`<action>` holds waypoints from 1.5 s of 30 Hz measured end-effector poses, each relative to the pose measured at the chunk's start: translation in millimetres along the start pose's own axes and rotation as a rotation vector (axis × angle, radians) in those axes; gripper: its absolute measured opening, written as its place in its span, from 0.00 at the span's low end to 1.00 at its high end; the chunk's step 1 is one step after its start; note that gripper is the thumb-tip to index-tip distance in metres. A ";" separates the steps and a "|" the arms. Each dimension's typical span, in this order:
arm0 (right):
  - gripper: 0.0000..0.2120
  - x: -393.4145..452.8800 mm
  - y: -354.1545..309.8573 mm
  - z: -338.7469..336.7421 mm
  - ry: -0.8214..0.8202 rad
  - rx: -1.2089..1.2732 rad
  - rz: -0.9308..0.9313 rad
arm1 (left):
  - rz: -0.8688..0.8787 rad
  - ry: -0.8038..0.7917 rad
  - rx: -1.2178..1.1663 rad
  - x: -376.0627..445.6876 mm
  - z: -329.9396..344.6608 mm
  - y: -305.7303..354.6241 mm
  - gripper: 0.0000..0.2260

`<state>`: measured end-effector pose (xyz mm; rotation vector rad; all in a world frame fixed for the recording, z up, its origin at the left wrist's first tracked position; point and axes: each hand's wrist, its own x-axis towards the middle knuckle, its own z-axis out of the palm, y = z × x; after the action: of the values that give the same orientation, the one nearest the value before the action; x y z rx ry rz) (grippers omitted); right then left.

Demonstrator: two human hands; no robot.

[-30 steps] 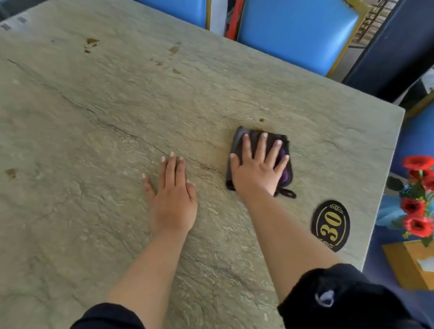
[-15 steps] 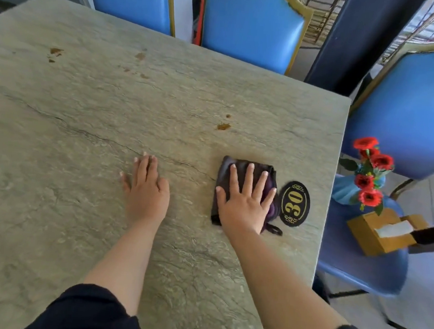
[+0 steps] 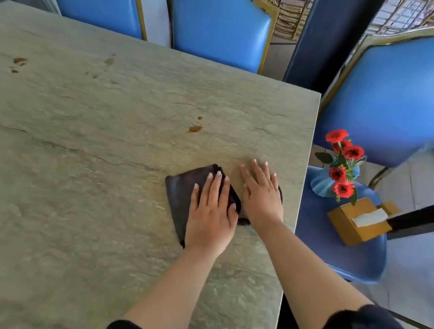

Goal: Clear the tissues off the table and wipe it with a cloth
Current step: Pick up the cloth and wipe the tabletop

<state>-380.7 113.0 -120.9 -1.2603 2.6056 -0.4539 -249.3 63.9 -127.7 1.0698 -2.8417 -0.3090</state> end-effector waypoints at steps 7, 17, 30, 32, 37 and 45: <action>0.26 37.9 -3.1 0.6 -0.065 -0.080 0.056 | -0.121 -0.198 0.160 98.2 -17.9 -53.5 0.24; 0.27 104.0 -9.0 6.7 0.045 -0.002 0.114 | 0.309 -0.137 0.054 167.7 -9.3 -48.9 0.25; 0.25 107.4 -9.3 17.7 0.079 -0.058 0.133 | 0.262 -0.122 0.095 248.6 -10.8 -45.2 0.25; 0.25 107.8 -9.3 16.9 0.076 -0.051 0.136 | 0.215 -0.142 0.088 255.7 -14.7 -59.8 0.25; 0.25 107.3 -10.0 15.8 0.080 -0.054 0.140 | -0.310 -0.076 0.080 234.2 -23.9 -116.4 0.25; 0.24 101.6 -17.8 12.2 0.080 -0.058 0.119 | -0.240 -0.017 0.081 81.7 -8.6 -52.8 0.26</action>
<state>-426.1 20.2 -131.4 -1.1181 2.7609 -0.4179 -275.4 -30.2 -129.9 1.4346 -2.7634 -0.2214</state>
